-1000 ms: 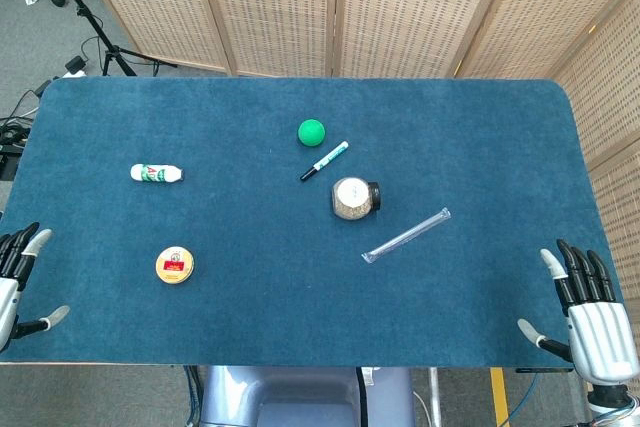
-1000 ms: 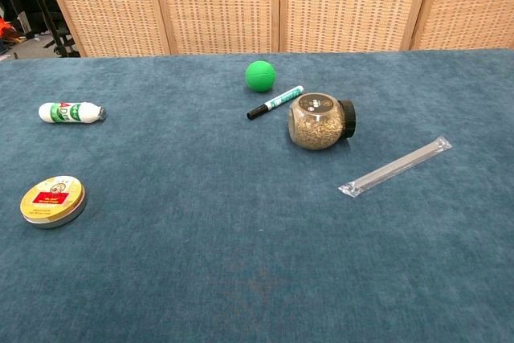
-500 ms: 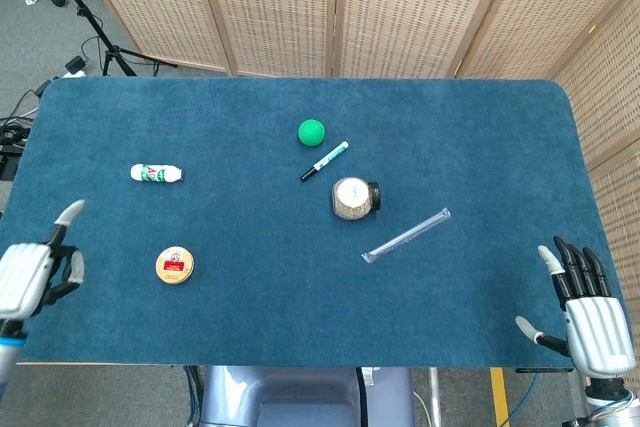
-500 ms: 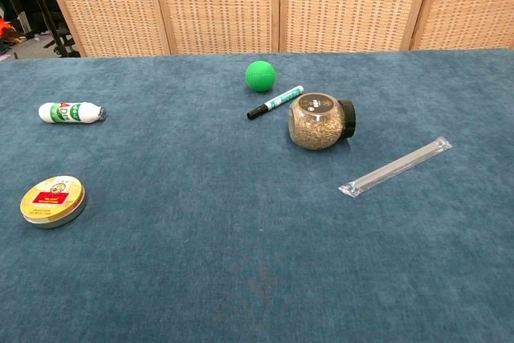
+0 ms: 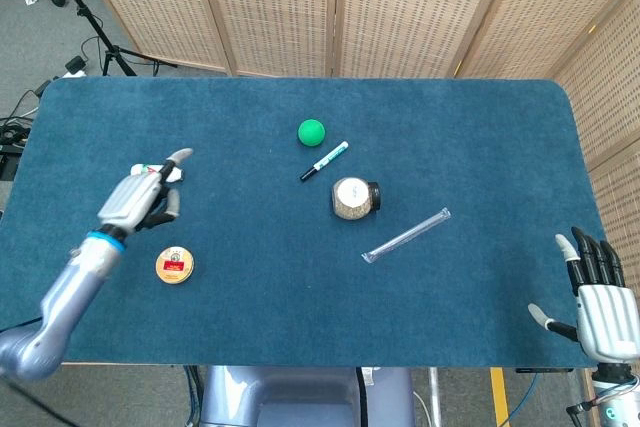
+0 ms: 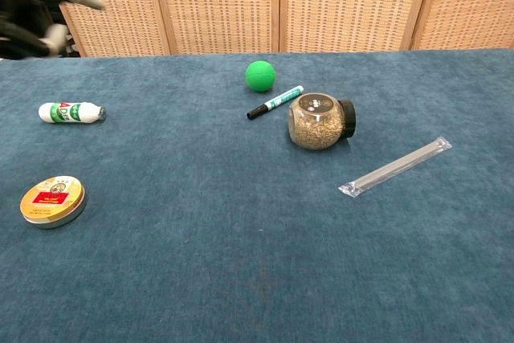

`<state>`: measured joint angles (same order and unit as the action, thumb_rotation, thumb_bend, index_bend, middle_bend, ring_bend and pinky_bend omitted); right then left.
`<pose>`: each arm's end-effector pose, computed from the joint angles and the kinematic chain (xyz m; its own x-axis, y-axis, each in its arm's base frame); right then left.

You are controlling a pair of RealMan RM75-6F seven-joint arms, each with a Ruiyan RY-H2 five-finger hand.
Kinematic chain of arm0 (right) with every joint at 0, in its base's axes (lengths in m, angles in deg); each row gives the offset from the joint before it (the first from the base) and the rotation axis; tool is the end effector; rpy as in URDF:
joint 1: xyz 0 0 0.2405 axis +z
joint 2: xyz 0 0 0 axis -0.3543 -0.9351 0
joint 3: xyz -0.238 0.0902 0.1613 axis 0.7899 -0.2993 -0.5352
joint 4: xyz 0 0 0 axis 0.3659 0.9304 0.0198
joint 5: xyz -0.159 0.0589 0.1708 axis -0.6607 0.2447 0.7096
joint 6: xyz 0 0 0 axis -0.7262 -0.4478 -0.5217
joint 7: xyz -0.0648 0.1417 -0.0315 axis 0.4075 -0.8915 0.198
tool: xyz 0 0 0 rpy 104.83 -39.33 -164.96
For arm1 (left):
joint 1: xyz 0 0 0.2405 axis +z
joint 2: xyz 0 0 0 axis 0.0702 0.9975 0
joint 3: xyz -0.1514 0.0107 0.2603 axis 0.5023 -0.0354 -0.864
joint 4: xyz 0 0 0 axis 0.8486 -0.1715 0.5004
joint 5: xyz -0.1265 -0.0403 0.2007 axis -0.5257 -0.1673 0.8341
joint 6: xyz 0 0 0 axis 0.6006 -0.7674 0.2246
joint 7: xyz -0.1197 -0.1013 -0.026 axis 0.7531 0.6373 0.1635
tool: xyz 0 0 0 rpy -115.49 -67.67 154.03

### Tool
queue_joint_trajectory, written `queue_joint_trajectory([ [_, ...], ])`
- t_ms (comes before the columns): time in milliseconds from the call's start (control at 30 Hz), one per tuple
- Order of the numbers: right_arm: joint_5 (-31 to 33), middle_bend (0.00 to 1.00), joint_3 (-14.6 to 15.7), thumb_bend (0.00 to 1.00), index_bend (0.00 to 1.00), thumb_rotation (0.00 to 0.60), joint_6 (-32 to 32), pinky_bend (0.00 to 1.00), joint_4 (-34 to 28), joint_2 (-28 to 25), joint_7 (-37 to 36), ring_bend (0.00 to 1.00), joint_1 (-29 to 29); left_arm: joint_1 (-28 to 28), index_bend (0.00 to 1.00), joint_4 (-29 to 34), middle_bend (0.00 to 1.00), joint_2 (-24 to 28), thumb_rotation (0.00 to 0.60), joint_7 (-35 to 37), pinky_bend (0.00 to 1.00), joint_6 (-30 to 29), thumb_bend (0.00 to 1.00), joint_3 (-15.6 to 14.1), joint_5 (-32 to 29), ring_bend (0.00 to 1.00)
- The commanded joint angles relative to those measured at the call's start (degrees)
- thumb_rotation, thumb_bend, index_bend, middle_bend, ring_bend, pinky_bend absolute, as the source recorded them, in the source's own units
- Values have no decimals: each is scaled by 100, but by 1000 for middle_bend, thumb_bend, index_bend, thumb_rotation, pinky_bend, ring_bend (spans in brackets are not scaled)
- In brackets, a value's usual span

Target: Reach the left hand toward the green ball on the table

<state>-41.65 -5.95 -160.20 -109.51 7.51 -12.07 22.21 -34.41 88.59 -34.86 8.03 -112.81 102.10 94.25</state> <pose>-0.3436 -0.1863 0.1540 0.3980 0.0955 0.9124 -0.9170 0.0138 0.3986 -0.1950 0.4084 0.0833 0.0638 0.3863 0.9202 0.9932 -0.1146 -0.0207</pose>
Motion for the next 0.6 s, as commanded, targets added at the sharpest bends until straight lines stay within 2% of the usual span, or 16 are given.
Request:
queue_joint_trajectory([
  [33, 210, 0, -63, 0, 0, 600, 129, 0, 44, 8, 34, 0, 32, -935, 0, -685, 955, -549, 600, 193, 925, 1074, 981, 337, -1025, 1000],
  [300, 736, 0, -294, 0, 0, 600, 306, 0, 152, -15, -13, 0, 87, -2355, 0, -2387, 955, -1514, 600, -280, 924, 1674, 978, -50, -2331, 1000],
  [600, 1138, 0, -458, 0, 0, 600, 477, 0, 295, -38, -125, 0, 131, -3490, 0, -4248, 955, -2585, 600, -527, 924, 2164, 979, -442, -3609, 1000],
])
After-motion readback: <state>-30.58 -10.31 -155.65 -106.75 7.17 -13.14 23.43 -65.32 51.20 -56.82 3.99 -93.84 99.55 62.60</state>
